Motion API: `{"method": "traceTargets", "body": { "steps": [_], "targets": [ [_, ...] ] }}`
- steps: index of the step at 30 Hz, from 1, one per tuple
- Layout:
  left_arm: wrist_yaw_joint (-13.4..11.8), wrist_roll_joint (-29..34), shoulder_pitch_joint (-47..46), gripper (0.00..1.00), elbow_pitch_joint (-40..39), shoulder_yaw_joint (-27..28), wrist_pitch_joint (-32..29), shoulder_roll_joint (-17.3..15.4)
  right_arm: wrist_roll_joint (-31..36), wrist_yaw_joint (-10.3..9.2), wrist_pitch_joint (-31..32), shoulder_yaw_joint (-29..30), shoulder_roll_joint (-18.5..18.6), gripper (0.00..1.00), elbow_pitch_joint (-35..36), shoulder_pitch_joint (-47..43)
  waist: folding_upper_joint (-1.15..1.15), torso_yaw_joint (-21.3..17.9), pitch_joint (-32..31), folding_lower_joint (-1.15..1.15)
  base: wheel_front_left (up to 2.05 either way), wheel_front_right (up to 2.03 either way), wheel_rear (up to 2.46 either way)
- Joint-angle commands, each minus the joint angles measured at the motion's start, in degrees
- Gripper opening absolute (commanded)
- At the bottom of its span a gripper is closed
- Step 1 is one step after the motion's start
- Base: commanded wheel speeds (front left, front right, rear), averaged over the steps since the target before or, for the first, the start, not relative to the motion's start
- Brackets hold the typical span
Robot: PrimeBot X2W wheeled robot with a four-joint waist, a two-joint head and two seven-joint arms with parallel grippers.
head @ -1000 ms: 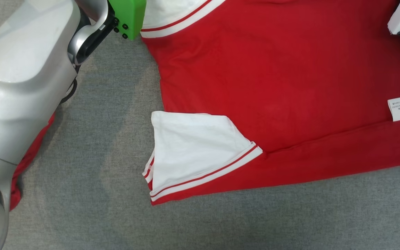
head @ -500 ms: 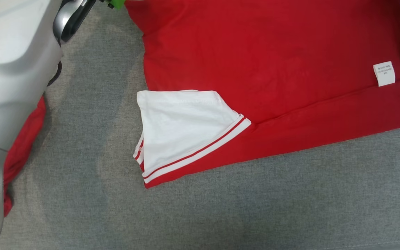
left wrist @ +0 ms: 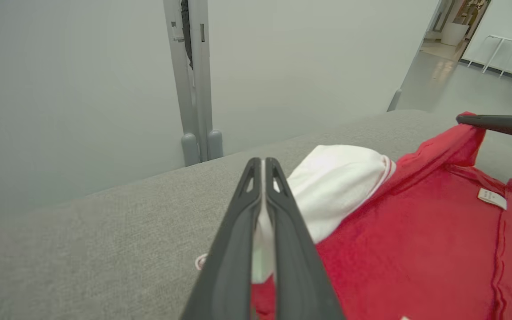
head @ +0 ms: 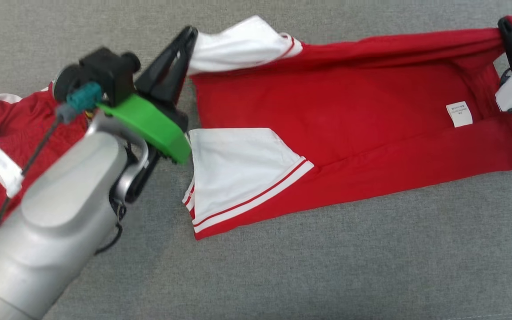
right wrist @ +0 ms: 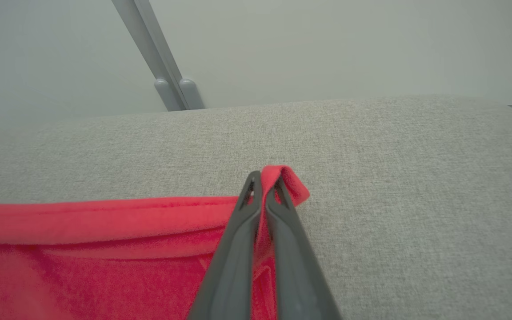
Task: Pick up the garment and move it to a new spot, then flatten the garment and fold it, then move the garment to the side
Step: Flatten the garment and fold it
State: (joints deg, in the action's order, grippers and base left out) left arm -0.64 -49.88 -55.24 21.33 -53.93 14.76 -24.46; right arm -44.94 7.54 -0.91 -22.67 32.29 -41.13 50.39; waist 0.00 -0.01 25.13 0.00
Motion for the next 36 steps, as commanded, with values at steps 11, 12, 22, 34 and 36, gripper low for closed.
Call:
{"method": "traceTargets", "body": {
  "steps": [11,12,22,34,36],
  "targets": [
    [-10.0,-2.0,18.5,0.00,-17.3,-3.1,-0.4,-4.1,-3.8,-0.11,0.1,0.8,2.8,0.00,0.7,-10.3,0.00,2.2,-4.0,0.00,0.00,0.00,0.00],
    [-10.2,-2.3,19.2,0.00,-17.5,-3.3,-0.4,-3.8,-3.9,-0.11,0.0,0.7,2.8,0.00,0.6,-10.9,0.00,2.3,-4.0,0.00,0.00,0.00,0.00],
    [-11.1,-2.9,23.5,1.00,-12.6,-3.4,0.0,-0.7,-2.8,-0.10,-3.1,1.6,0.6,1.00,-1.9,-14.4,0.00,1.7,-6.9,0.00,0.00,0.00,0.00],
    [-19.2,13.8,40.5,1.00,-20.3,13.5,0.4,3.4,-0.5,-0.10,-12.0,4.1,-2.9,1.00,0.3,-27.1,0.00,0.3,-17.2,0.00,0.00,0.00,0.00],
    [-19.3,17.6,44.3,1.00,-21.8,16.2,0.4,4.8,-0.3,-0.10,-12.6,4.9,-4.1,1.00,0.7,-29.3,0.00,0.4,-18.3,0.00,0.00,0.00,0.00]
  ]
}}
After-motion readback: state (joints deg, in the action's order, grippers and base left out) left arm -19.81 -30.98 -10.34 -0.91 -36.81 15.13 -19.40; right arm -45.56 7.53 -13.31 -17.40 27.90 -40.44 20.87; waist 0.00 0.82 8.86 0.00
